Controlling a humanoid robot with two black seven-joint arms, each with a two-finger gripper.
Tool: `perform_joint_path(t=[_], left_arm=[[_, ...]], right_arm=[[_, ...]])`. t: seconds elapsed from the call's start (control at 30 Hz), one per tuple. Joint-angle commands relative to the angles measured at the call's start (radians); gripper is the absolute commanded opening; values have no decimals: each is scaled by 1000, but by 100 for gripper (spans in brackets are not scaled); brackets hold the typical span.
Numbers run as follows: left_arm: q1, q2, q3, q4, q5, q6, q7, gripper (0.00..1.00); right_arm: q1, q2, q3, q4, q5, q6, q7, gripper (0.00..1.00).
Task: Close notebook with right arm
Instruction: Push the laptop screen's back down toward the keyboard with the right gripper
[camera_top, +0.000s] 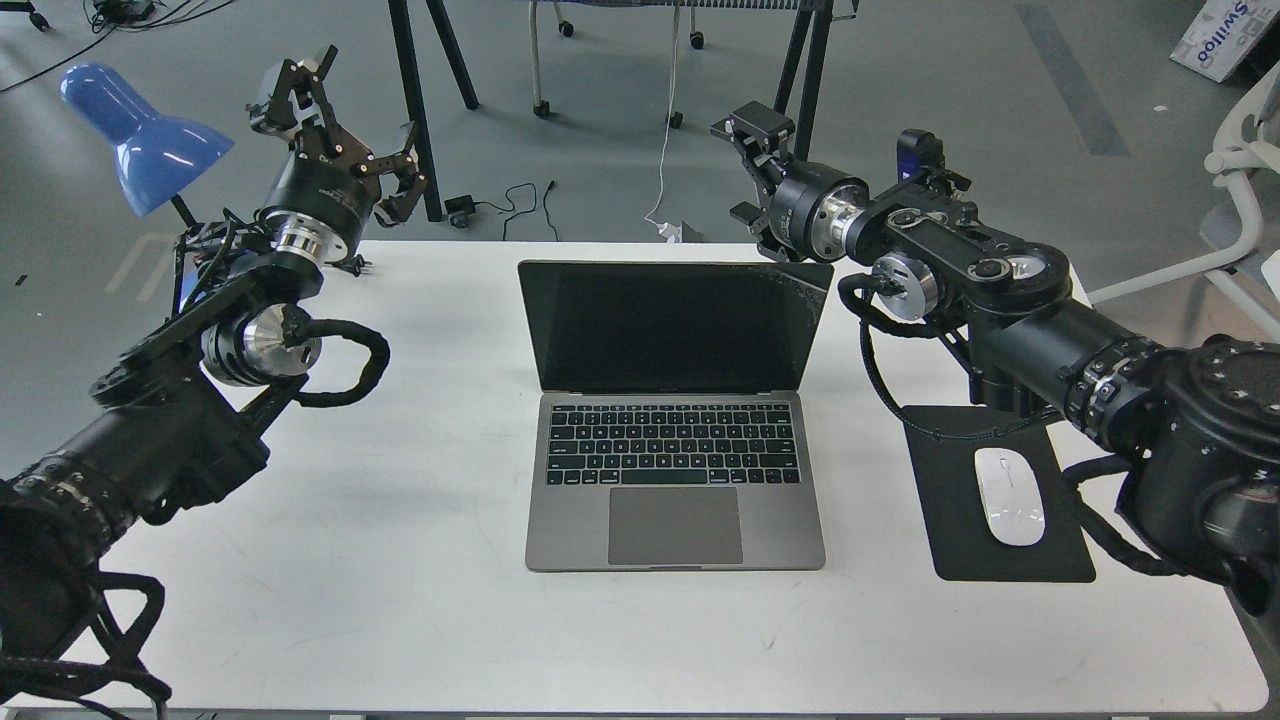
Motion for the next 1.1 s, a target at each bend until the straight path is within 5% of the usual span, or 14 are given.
perform_joint_path(t=[0.0,0.4,1.07], left_arm=[[0,0,0,0,0,0,0,100],[0,-3,0,0,0,0,0,100],[0,-3,0,0,-1,0,0,100]], right_arm=[[-5,0,-15,1,0,60,-2,100],[-5,0,-54,9,0,192,-2,100],[-4,-162,-202,452,-1,193,-17,100]])
